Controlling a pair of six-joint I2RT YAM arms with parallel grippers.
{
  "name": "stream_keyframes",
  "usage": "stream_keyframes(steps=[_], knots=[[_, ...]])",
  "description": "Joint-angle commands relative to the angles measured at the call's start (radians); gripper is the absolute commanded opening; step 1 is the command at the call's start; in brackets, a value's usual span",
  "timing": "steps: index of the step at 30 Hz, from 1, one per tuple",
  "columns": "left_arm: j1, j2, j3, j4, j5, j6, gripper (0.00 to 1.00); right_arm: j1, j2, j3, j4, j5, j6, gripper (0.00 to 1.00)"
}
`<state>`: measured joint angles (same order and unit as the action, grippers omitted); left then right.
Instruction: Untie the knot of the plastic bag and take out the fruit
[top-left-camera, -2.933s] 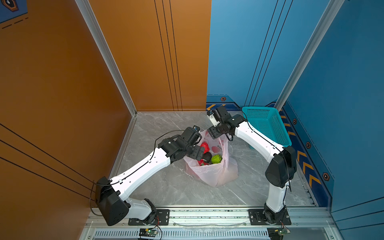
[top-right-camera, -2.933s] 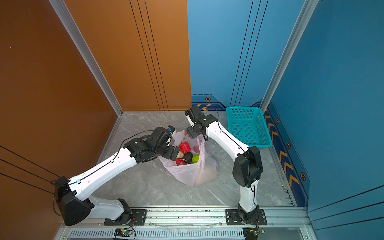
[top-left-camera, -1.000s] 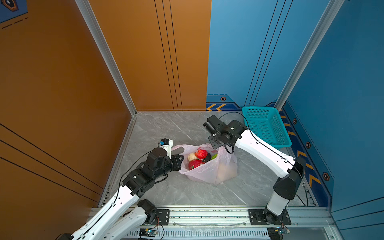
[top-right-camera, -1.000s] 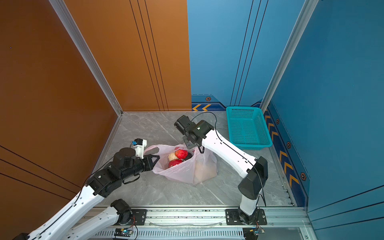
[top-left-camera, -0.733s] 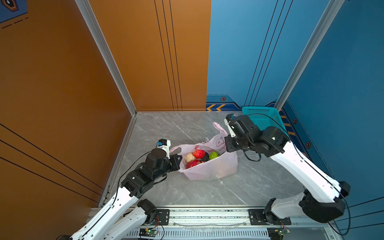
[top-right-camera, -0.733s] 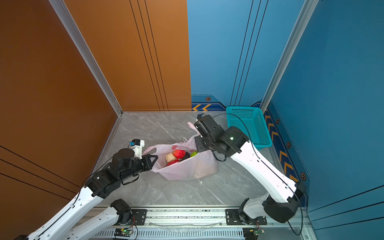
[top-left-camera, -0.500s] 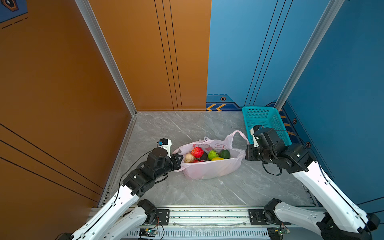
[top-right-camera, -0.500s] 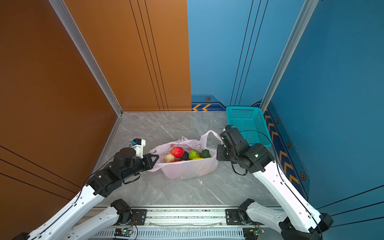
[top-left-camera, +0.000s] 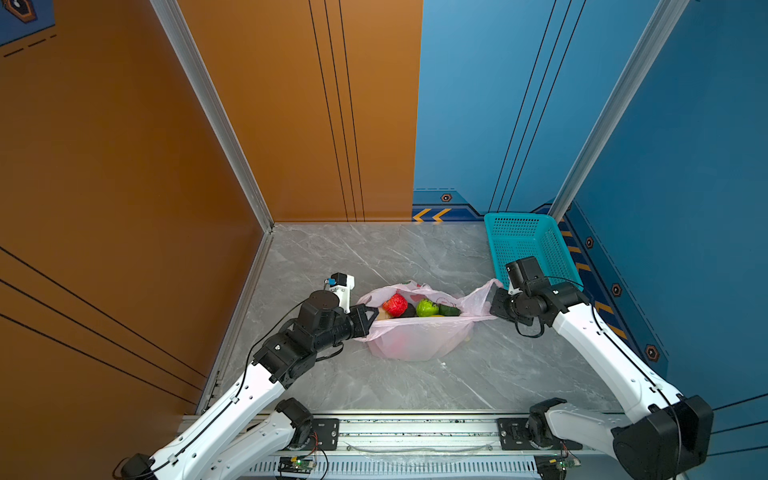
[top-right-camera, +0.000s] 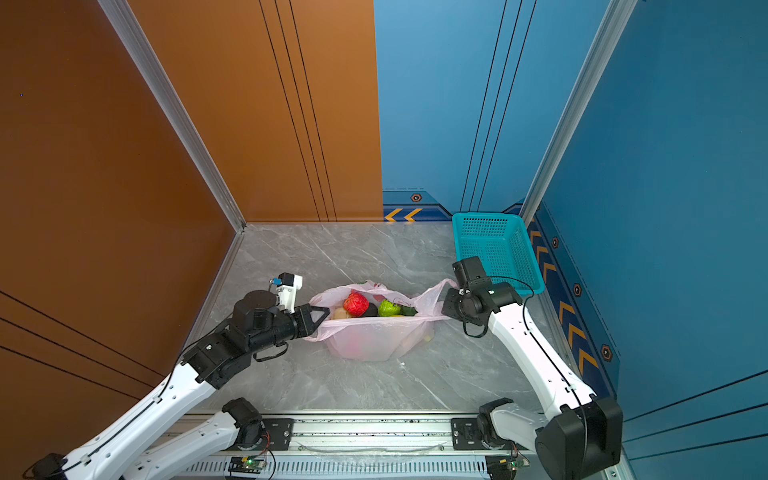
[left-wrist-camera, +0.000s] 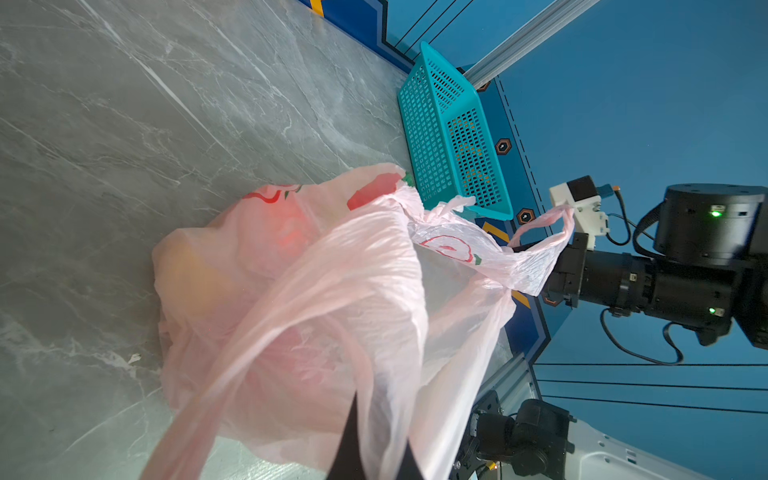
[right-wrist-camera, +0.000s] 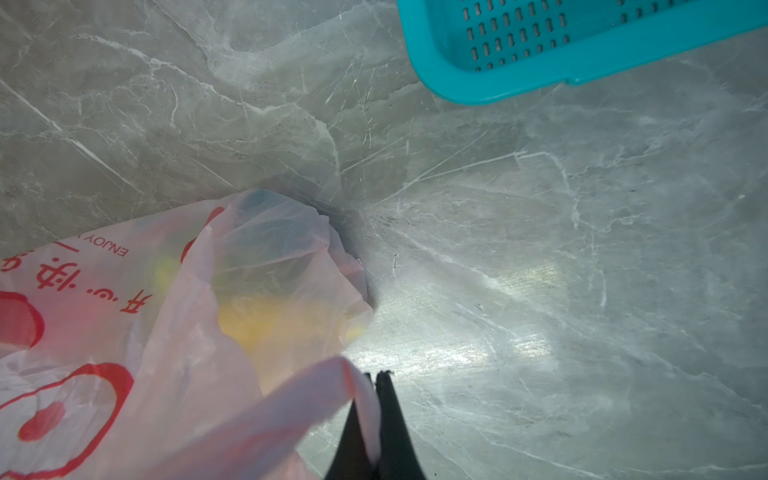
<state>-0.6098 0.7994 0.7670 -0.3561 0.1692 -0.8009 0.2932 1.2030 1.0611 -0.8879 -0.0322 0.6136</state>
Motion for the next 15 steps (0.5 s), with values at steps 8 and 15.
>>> stream_keyframes(steps=[8,15], knots=[[-0.015,0.036,0.042,0.003,-0.005,0.074,0.0,0.029,-0.115,0.18,-0.299,-0.049,0.008,0.45],[-0.018,0.048,0.062,0.003,-0.017,0.095,0.0,0.241,-0.199,0.305,-0.443,-0.012,0.178,0.58]])
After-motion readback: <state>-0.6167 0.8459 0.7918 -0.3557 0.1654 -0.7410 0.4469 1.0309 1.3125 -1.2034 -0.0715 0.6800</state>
